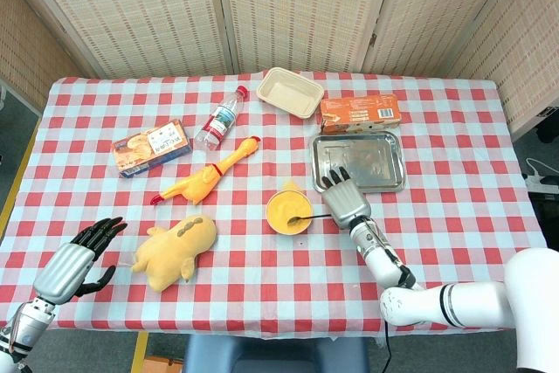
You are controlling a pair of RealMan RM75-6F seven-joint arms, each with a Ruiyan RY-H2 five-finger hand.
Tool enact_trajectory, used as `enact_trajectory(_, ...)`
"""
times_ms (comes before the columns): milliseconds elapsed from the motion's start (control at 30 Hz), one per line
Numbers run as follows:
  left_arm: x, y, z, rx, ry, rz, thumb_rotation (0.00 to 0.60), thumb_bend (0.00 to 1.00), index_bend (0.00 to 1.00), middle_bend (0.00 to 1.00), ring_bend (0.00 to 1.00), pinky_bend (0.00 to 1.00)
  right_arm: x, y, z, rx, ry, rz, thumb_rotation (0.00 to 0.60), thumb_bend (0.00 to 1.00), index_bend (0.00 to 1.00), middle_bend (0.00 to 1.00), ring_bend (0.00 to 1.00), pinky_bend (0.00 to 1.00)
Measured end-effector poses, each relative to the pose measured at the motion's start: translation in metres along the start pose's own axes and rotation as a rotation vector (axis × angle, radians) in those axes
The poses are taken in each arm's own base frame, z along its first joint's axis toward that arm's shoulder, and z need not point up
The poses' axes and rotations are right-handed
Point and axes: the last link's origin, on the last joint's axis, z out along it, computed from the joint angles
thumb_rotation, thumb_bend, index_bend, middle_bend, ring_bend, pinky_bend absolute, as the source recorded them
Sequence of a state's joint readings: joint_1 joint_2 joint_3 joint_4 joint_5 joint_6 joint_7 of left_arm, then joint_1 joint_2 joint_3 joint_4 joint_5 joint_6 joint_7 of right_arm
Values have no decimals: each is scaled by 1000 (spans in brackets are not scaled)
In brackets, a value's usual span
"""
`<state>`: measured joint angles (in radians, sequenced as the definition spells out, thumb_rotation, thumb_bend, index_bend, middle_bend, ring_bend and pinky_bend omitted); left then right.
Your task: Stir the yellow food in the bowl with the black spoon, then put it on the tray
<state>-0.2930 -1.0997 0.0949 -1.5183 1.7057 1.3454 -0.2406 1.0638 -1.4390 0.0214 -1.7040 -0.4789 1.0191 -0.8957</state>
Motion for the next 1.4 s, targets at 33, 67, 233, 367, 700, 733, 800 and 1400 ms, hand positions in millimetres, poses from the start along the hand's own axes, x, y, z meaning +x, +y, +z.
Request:
enact_trajectory(33, 0, 0, 0, 0, 1, -1, 600, 482, 0, 0, 0, 157, -1, 0, 2, -4, 3, -4, 600, 728, 765, 119, 0, 29)
enact_trajectory(67, 1, 0, 0, 0, 2, -1, 600, 482, 0, 0, 0, 157, -1, -1, 4, -12, 10, -11, 600, 728, 765, 119, 0, 29)
enact_trajectory(233, 1, -2, 0, 3, 1, -4, 600, 481, 0, 0, 0, 157, 0, -3, 13, -44, 27, -7, 600, 729, 765, 119, 0, 31)
enact_trajectory(367, 1, -2, 1, 4, -2, -6, 600, 483, 0, 0, 0, 157, 2, -4, 16, -50, 30, 5, 600, 728, 768, 122, 0, 31)
enact_trajectory(700, -1, -2, 1, 9, -6, -2, 600, 482, 0, 0, 0, 157, 4, 5, 20, -31, 28, 102, 600, 729, 768, 125, 0, 31)
enact_trajectory(733, -1, -2, 1, 10, -7, -1, 600, 482, 0, 0, 0, 158, 5, 7, 21, -32, 28, 108, 600, 729, 768, 125, 0, 31)
enact_trajectory(800, -1, -2, 1, 12, -5, -2, 600, 482, 0, 0, 0, 157, 7, 9, 24, -38, 34, 117, 600, 729, 769, 125, 0, 31)
enact_trajectory(1400, 0, -5, 3, 17, -10, -6, 600, 482, 0, 0, 0, 157, 15, -1, 32, -22, 19, 7, 600, 729, 774, 125, 0, 32)
